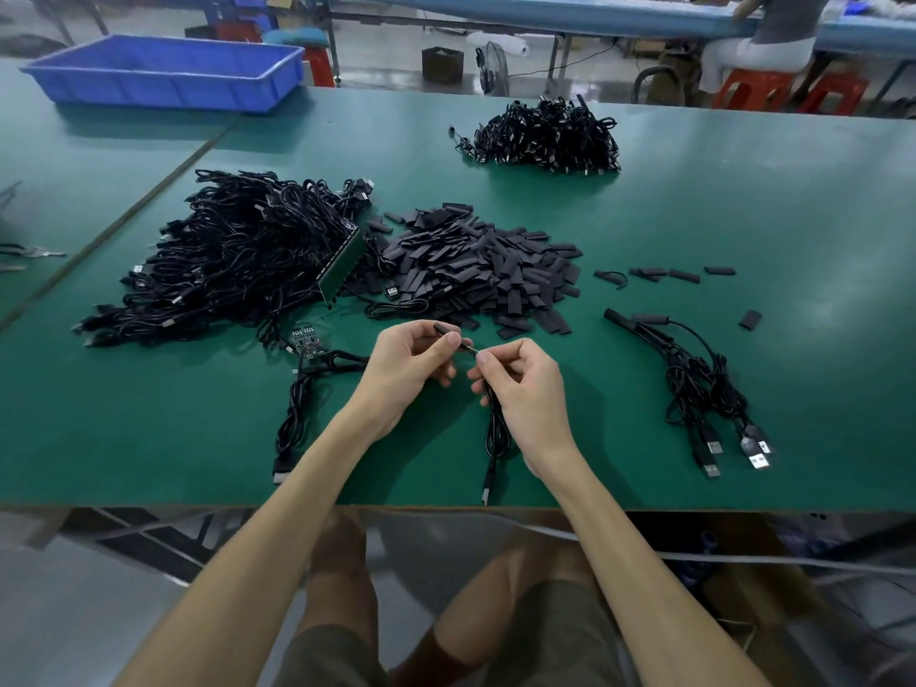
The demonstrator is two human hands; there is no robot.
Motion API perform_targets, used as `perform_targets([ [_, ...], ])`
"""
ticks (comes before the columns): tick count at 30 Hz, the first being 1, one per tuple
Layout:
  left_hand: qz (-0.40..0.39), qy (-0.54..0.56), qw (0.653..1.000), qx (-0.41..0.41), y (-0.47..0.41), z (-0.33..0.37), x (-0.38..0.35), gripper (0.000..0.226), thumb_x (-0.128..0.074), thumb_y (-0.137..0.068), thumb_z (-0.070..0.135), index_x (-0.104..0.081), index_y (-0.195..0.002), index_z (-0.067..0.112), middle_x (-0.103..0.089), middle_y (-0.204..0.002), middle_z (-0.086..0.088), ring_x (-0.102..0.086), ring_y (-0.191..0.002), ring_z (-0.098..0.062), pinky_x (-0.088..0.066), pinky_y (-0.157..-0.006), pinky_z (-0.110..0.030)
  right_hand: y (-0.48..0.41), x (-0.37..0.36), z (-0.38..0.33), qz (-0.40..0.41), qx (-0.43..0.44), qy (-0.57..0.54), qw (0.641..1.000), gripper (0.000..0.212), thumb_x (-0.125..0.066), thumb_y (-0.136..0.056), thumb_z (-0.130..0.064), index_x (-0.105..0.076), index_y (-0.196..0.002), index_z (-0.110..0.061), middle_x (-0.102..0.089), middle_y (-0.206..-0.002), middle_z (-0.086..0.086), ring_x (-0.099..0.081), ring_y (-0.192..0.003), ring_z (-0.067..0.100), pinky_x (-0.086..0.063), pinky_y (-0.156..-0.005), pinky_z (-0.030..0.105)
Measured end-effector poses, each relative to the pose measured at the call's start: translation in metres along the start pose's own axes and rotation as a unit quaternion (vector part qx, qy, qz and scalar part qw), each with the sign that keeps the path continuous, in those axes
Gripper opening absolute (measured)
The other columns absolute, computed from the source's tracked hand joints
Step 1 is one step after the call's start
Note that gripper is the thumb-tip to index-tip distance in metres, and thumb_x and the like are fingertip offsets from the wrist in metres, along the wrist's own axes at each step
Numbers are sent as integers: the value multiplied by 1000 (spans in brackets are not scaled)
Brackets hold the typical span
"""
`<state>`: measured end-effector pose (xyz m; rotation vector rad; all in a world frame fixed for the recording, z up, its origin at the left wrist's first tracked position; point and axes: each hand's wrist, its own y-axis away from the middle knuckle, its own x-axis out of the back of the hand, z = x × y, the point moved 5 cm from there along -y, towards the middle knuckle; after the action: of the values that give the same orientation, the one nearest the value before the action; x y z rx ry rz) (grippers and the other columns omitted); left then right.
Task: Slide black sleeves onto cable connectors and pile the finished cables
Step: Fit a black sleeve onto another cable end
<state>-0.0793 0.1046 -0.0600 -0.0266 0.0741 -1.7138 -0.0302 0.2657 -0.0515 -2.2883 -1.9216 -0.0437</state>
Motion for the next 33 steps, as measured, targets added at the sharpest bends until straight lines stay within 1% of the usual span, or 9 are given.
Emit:
perform_targets([
  [3,-2,-2,1000,2,0,1,0,15,-68,-97,14,-70,-105,2,-70,-86,-19,-62,-62,-17,-55,-63,-28,-1,0,0,1,2,-3,1000,9,-67,-100,-16,-65,-95,-9,-77,-80,2,-72,-70,16,-56,-61,27],
  [7,-7,26,1000,8,1,1,0,19,-69,-96,14,-70,-109,1,-73,-95,-21,-65,-67,-20,-57,-65,-29,-1,1,0,1,2,-11,1000,8,-68,-100,-15,-65,-95,-9,-77,-80,2,-73,-71,17,-56,-62,27],
  [10,-9,32,999,10,1,1,0,21,-69,-95,14,-69,-110,0,-73,-88,-14,-65,-67,-19,-57,-66,-29,-1,0,0,-3,2,-19,1000,9,-68,-99,-15,-65,-94,-7,-77,-80,3,-73,-70,17,-57,-62,28],
  [14,-19,51,998,13,1,2,-1,21,-69,-96,14,-68,-110,-1,-72,-105,-25,-65,-68,-18,-57,-65,-27,-1,0,0,-5,2,-27,1000,10,-69,-98,-14,-65,-93,-6,-77,-79,4,-73,-70,18,-56,-61,27],
  [15,-21,53,998,13,1,2,-2,20,-69,-96,14,-68,-110,-1,-72,-105,-25,-65,-68,-18,-57,-65,-27,-1,0,0,-6,3,-28,1000,11,-69,-98,-14,-65,-93,-6,-77,-79,4,-73,-70,18,-56,-61,27],
  [19,-31,42,999,12,1,1,-1,21,-71,-95,15,-70,-109,0,-74,-84,-12,-66,-68,-18,-57,-65,-26,0,-1,0,-10,6,-32,999,11,-69,-98,-14,-66,-91,-5,-77,-78,5,-72,-69,17,-56,-60,27],
  [21,-36,44,998,17,0,-1,0,21,-72,-94,17,-71,-108,1,-72,-80,-11,-66,-68,-19,-56,-66,-26,0,-1,0,-11,6,-36,999,12,-69,-98,-14,-66,-91,-5,-77,-78,6,-72,-69,17,-55,-60,27],
  [29,-50,54,997,33,1,0,0,24,-74,-93,19,-72,-109,2,-71,-80,-12,-66,-69,-19,-56,-68,-26,0,0,0,-7,5,-53,999,12,-70,-98,-13,-66,-93,-4,-76,-77,5,-72,-69,17,-56,-60,27],
  [33,-38,59,997,24,1,2,1,21,-74,-93,20,-72,-111,9,-71,-84,-11,-64,-70,-20,-56,-70,-29,-1,-1,1,-3,0,-51,999,9,-69,-98,-15,-65,-98,-7,-77,-80,5,-71,-69,16,-55,-61,27],
])
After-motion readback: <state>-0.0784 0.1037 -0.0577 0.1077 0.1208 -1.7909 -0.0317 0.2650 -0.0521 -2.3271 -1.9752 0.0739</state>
